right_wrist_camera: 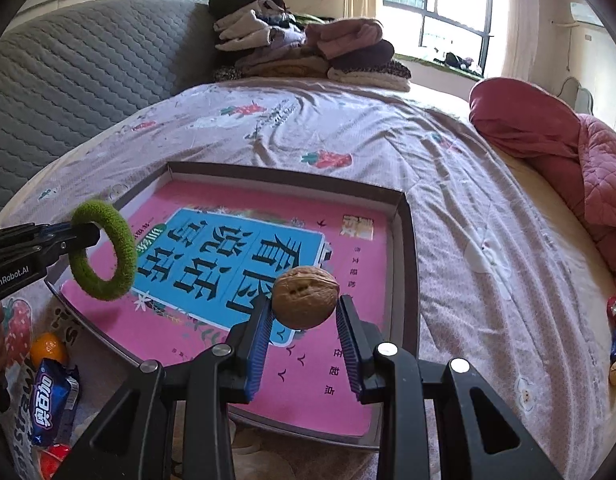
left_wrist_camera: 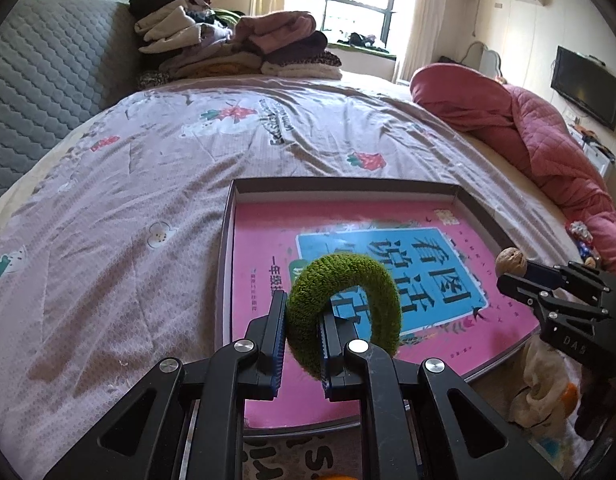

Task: Organize objects
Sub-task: 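Carry the green ring and the walnut over the pink book box with both tools, then lower the ring and walnut onto the book and open both tools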

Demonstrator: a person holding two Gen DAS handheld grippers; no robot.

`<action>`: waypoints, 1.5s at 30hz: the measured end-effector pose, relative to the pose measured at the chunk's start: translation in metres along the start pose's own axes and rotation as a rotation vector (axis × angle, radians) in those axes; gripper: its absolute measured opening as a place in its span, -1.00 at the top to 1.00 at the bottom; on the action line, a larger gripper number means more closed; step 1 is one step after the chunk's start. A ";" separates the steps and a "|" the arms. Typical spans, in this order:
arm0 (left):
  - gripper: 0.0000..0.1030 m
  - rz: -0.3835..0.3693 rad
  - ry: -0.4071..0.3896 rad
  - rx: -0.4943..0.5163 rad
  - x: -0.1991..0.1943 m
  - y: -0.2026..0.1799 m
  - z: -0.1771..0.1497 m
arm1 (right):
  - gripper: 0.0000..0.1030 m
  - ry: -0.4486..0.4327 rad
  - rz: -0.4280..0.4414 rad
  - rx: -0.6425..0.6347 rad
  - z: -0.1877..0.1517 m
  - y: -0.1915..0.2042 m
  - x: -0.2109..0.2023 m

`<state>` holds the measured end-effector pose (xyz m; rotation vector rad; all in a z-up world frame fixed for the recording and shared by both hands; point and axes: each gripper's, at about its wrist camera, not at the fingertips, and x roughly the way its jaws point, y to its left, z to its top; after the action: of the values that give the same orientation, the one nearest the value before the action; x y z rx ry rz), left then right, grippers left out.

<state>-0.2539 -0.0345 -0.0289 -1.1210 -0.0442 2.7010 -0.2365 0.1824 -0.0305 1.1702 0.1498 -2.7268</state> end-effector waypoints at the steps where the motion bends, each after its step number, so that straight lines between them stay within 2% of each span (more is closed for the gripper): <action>1: 0.73 -0.002 0.007 0.002 0.002 0.000 -0.001 | 0.35 0.006 0.001 0.002 0.000 -0.001 0.001; 15: 0.72 0.023 0.076 0.027 0.018 -0.002 -0.010 | 0.34 0.099 0.000 0.009 -0.007 -0.005 0.019; 31: 0.61 -0.020 0.160 -0.013 0.026 0.003 -0.012 | 0.34 0.129 0.003 0.043 -0.008 -0.012 0.015; 37: 0.51 -0.023 0.149 -0.027 0.022 0.005 -0.010 | 0.33 0.134 -0.002 0.057 -0.009 -0.015 0.014; 39: 0.40 -0.025 0.142 -0.034 0.020 0.006 -0.009 | 0.32 0.130 -0.009 0.057 -0.009 -0.014 0.014; 43: 0.30 -0.028 0.113 -0.045 0.012 0.008 -0.006 | 0.26 0.122 -0.015 0.061 -0.008 -0.015 0.011; 45: 0.17 -0.028 0.097 -0.052 0.007 0.009 -0.005 | 0.24 0.120 -0.017 0.062 -0.007 -0.015 0.010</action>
<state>-0.2573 -0.0416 -0.0382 -1.2553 -0.1137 2.6313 -0.2410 0.1974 -0.0424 1.3556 0.0911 -2.6937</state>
